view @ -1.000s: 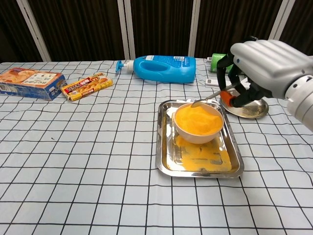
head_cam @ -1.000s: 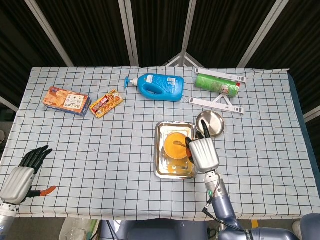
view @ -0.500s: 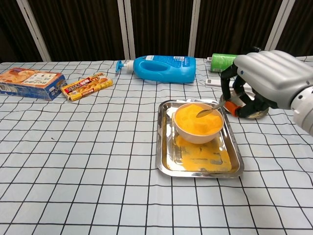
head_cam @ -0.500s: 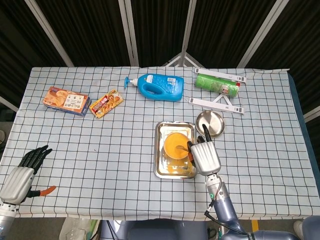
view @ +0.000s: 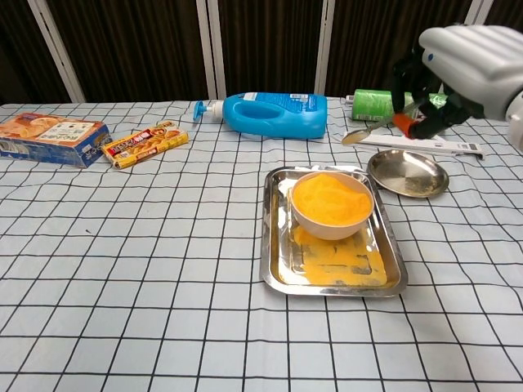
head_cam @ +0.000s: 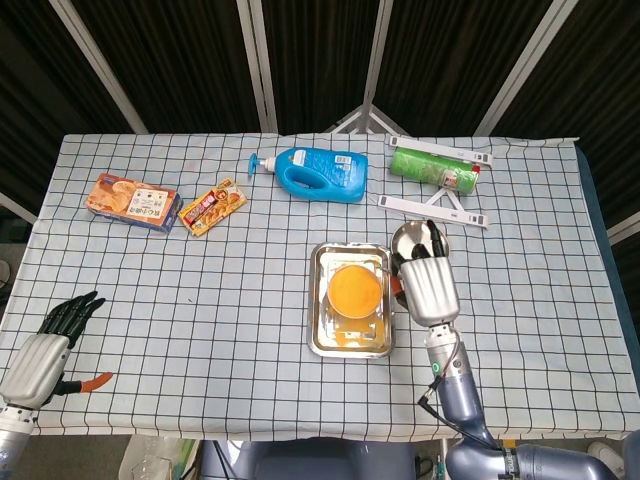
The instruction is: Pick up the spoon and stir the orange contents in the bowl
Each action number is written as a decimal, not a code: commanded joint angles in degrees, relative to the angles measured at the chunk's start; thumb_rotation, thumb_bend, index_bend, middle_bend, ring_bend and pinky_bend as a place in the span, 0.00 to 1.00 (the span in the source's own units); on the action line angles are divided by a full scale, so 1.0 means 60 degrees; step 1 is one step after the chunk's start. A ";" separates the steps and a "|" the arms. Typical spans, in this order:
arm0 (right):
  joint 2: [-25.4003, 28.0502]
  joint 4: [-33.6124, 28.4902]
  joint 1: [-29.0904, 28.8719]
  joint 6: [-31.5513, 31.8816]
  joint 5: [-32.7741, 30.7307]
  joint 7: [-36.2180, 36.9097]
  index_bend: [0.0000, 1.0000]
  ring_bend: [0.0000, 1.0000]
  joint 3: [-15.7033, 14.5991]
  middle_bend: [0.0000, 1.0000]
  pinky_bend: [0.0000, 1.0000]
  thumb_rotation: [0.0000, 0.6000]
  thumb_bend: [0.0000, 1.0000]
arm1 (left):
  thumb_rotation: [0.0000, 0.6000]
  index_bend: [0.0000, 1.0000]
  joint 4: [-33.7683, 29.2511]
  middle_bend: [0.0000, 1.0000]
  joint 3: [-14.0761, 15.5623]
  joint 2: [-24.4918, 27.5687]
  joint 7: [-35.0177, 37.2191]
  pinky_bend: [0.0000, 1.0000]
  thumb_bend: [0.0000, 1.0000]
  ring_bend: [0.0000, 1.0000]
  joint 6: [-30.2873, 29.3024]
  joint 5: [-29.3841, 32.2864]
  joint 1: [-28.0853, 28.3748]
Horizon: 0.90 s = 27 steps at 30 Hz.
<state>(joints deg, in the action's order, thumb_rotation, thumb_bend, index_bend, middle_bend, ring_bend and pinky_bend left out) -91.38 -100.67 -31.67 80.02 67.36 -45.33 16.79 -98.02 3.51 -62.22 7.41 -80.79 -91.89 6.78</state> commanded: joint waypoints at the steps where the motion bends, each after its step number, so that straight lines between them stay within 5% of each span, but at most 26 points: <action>1: 0.0300 0.0501 -0.0125 -0.0226 -0.0540 0.0184 0.93 0.42 0.0447 0.80 0.00 1.00 0.78 | 1.00 0.00 -0.0033 0.00 0.0006 0.0021 0.0023 0.00 0.00 0.00 0.0041 0.0021 0.0015; 15: -0.0340 0.3562 -0.0610 -0.1629 -0.2354 0.1288 0.93 0.42 0.0906 0.80 0.00 1.00 0.78 | 1.00 0.00 -0.0228 0.00 -0.0005 0.0129 0.0147 0.00 0.00 0.00 0.0421 0.0340 0.0123; 27: -0.1261 0.5654 -0.0889 -0.2464 -0.3001 0.2055 0.85 0.42 0.0829 0.80 0.00 1.00 0.78 | 1.00 0.00 -0.0356 0.00 -0.0028 0.0215 0.0208 0.00 0.00 0.00 0.0614 0.0522 0.0181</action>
<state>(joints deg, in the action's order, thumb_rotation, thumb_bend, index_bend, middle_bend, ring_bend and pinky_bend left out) -98.28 -67.67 -36.87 65.83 49.79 -33.67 22.01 -100.15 3.34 -60.93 8.66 -77.11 -88.76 7.87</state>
